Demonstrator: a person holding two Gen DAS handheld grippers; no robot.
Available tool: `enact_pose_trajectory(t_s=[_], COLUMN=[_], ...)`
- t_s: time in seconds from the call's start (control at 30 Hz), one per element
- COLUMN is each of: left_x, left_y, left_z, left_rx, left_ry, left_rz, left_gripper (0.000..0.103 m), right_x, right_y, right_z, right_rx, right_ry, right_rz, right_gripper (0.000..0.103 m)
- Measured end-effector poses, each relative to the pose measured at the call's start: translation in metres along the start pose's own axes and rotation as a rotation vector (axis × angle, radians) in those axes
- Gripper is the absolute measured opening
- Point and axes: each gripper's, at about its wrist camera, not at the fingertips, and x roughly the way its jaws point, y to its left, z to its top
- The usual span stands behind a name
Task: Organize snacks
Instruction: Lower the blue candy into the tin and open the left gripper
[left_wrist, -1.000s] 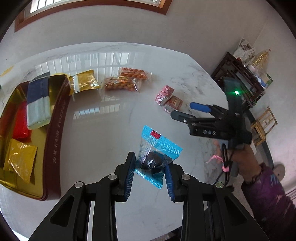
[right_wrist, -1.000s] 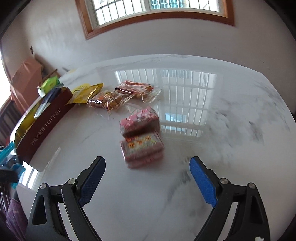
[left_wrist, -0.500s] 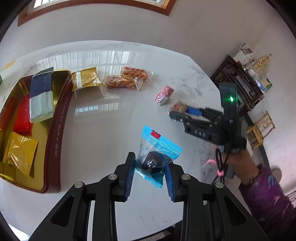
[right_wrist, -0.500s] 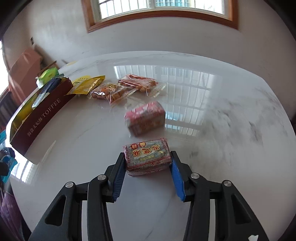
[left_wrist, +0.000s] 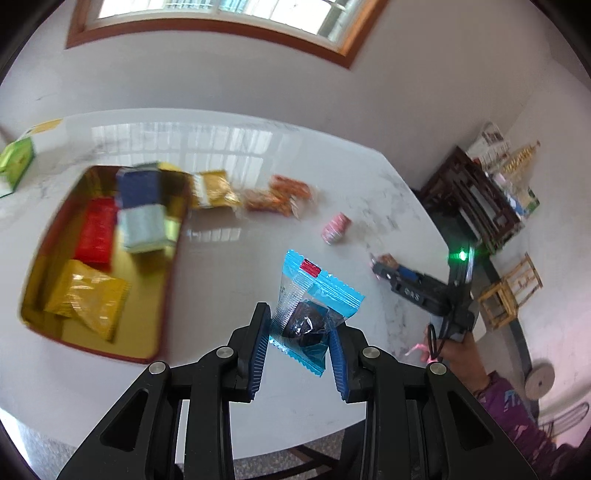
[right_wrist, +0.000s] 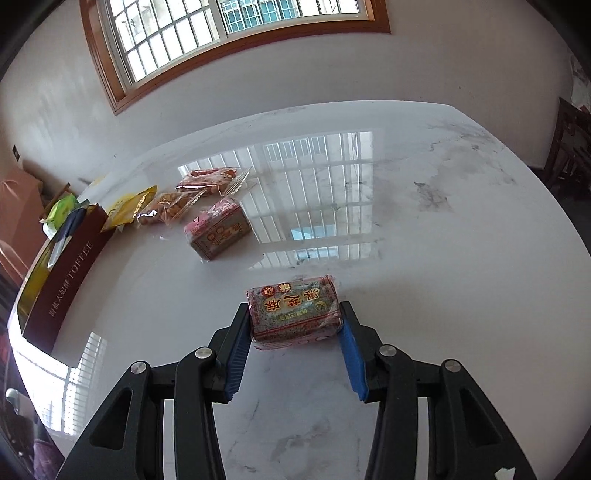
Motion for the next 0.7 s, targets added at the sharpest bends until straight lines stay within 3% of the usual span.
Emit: enact_pose_trajectory(t_s=[0.17,0.33,0.7], left_x=[-0.032,-0.039,0.006], left_y=[0.043,0.079,0.117], left_z=[0.014,0.021,0.028], left_rx=[-0.053,-0.089,-0.149], left_ry=[-0.045,-0.051,-0.003], left_rz=[0.082,0.158,0.218], left_gripper=[0.032,0.032,0.032], right_x=[0.0,0.001,0.001], right_y=[-0.001,0.001,0.0], right_z=[-0.001,-0.001,-0.001], right_rx=[0.0,0.005,0.007], right_ry=[0.0,-0.002,-0.002], right_rz=[-0.008,-0.007,-0.004], right_gripper=[0.043,0.043,0.043])
